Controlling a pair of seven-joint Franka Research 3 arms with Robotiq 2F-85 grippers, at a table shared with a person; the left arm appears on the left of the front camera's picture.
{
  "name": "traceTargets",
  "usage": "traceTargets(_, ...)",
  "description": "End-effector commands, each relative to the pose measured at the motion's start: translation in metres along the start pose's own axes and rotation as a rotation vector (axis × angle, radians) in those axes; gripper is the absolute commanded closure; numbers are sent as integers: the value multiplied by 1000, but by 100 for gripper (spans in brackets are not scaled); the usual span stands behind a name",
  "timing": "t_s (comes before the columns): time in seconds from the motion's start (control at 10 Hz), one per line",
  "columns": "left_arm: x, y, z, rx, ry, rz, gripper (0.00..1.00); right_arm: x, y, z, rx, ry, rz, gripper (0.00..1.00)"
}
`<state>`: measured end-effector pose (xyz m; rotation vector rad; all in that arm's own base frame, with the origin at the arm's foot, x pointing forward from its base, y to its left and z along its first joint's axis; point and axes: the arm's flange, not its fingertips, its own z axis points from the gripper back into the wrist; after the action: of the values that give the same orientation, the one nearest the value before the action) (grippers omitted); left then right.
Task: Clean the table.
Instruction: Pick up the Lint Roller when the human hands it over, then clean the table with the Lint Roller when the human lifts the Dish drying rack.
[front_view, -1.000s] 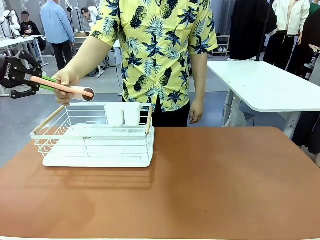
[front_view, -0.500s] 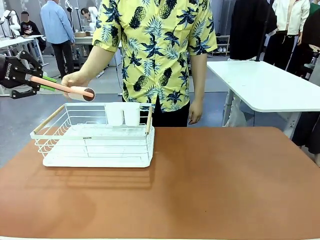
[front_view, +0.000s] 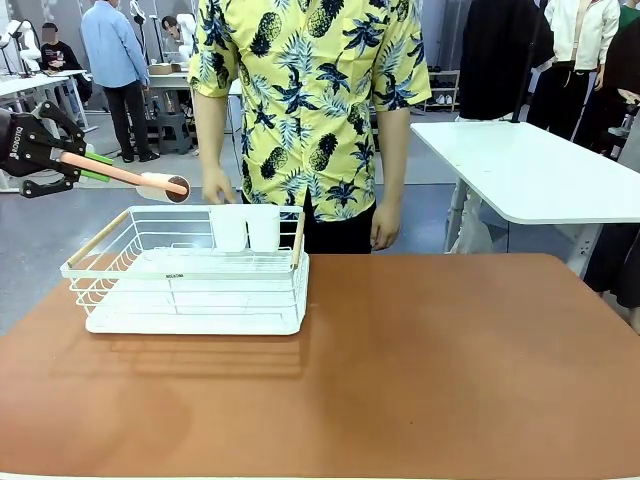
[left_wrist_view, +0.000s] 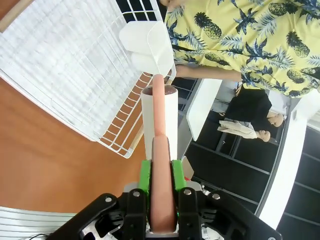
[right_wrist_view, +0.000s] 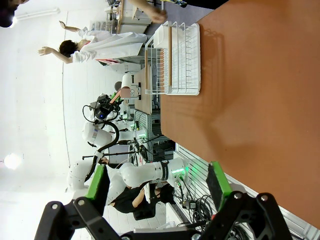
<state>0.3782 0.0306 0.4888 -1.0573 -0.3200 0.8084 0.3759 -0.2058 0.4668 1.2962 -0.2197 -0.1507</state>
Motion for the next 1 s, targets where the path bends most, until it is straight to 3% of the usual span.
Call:
traceTargets(0.0,1,0,1,-1,-6,7,100,-1,2,1,10,-1,9,0)
traceTargets(0.9,1,0,1,-1,-6,7,100,-1,2,1,10,-1,9,0)
